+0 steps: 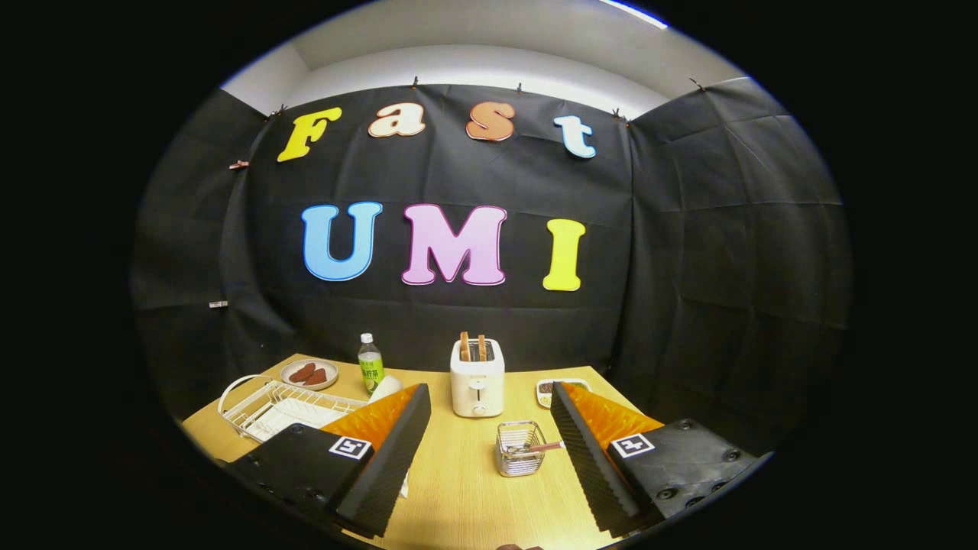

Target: Take the plate from the dish rack, then take the spoon from the basket and place it into the plate.

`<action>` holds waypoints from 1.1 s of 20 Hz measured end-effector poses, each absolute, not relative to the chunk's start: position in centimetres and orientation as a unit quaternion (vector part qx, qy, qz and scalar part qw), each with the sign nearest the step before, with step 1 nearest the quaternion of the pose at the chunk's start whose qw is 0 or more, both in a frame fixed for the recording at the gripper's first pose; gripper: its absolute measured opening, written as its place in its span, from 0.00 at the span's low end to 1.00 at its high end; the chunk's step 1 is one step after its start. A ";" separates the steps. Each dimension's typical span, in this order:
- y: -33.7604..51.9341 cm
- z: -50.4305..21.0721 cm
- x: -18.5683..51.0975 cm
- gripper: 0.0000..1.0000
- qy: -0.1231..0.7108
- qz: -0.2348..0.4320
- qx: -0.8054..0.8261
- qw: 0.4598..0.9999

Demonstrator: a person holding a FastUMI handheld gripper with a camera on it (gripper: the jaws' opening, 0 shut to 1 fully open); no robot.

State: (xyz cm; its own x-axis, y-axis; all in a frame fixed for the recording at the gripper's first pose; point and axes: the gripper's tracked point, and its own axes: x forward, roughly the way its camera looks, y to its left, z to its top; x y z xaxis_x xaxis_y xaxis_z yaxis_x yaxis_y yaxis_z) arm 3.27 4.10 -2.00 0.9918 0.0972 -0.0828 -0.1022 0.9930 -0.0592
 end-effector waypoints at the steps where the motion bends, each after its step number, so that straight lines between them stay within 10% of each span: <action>1: 4.6 -2.1 4.0 0.97 0.045 0.056 -0.033 0.997; 22: 18.5 -14.9 15.4 0.98 0.303 0.131 -0.046 0.943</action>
State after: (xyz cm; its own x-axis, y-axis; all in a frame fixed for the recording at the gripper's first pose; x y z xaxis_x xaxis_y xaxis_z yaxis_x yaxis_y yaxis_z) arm 15.37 18.51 -14.86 0.7822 0.2183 -0.5835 -0.2740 0.9617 -0.0075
